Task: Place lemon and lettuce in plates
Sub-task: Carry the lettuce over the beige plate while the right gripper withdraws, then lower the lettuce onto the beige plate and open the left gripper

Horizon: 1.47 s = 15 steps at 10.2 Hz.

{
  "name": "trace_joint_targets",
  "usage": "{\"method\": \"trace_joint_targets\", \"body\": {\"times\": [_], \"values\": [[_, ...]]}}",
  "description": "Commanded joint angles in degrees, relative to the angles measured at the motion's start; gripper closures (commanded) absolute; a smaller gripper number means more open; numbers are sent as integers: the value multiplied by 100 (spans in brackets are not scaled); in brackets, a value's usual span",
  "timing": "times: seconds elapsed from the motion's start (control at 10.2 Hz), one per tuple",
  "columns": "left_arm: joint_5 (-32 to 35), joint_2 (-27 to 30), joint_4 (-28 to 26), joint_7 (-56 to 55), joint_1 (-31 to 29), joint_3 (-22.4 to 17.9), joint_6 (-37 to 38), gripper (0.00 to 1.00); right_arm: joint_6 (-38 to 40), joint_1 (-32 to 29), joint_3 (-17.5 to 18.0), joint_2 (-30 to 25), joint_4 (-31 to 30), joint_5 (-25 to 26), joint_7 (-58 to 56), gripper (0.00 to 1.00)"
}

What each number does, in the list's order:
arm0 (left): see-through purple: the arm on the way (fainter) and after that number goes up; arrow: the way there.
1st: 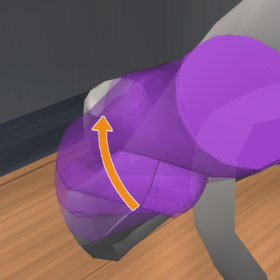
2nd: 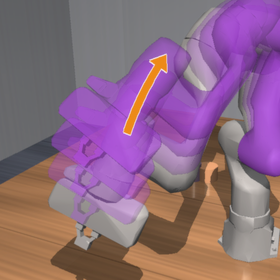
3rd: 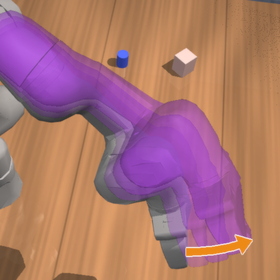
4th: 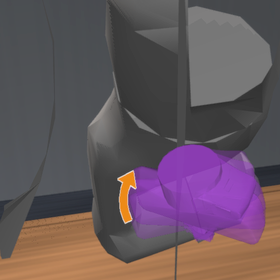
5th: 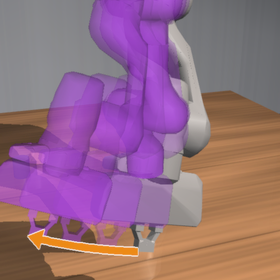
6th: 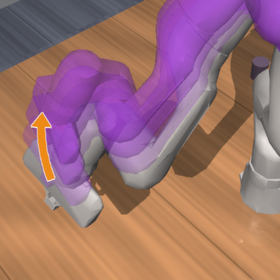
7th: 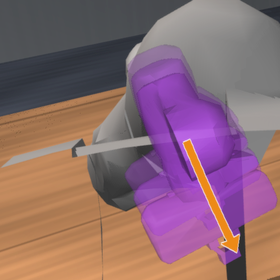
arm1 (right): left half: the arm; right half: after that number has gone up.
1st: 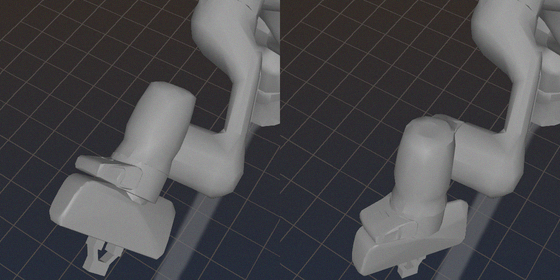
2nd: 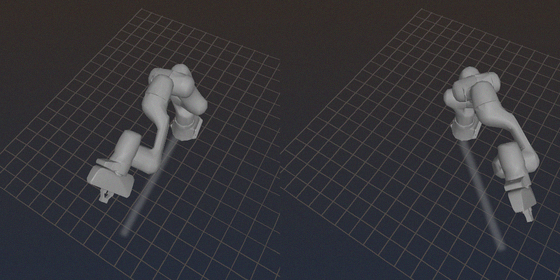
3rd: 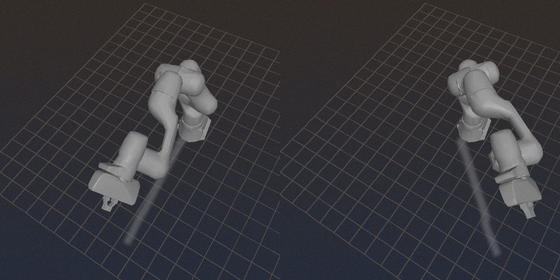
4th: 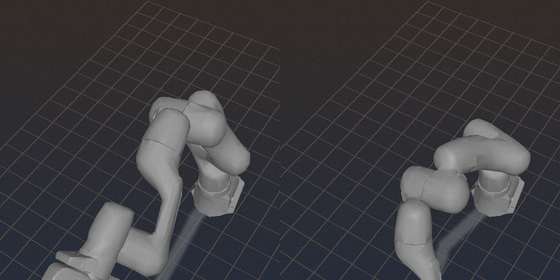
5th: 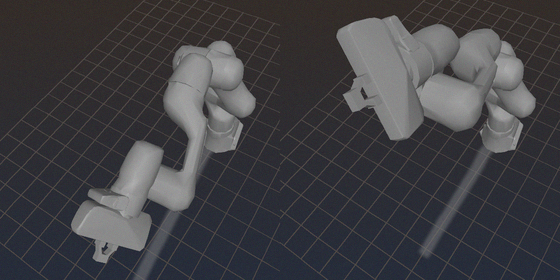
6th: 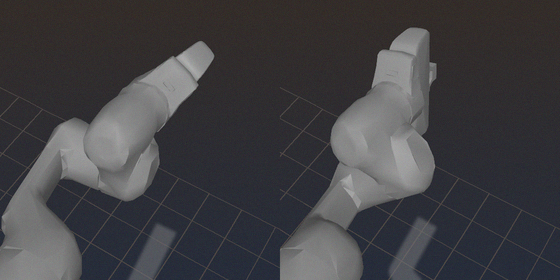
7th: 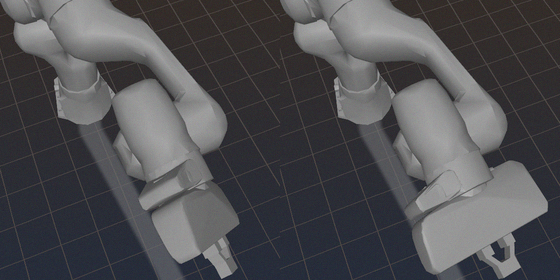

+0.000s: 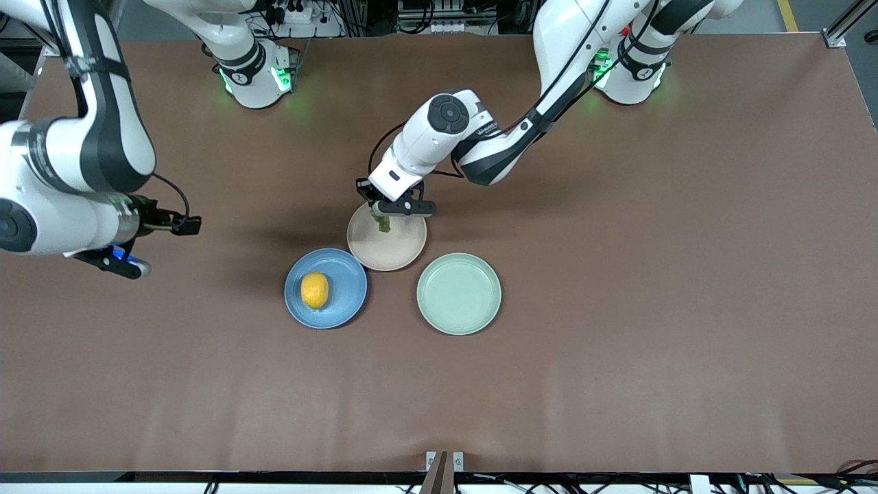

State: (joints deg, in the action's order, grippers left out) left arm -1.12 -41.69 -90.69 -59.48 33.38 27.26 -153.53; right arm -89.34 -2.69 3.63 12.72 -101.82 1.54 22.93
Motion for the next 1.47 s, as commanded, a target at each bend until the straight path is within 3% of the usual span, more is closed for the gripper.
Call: {"method": "trace_joint_targets", "body": {"times": [0.0, 0.49, 0.88, 1.18, 1.38], "values": [[-73, -155, 305, 165, 168, -81, -46, 0, -372, 180, 15, -681, -653, 39, 62, 0], [-55, -67, 253, 138, -121, -387, 129, 0, -619, 243, 24, -1297, -822, 21, 54, 0], [-38, 231, 315, 551, -252, -985, 1682, 0, -811, 243, 24, -1560, -979, 13, 62, 0], [488, 529, 315, 560, -577, -995, 2676, 0, -936, 251, 32, -1571, -876, -40, 54, 0], [647, 845, 315, 578, -1015, -995, 3466, 0, -953, 234, 32, -1544, -465, -58, 62, 0]]}}
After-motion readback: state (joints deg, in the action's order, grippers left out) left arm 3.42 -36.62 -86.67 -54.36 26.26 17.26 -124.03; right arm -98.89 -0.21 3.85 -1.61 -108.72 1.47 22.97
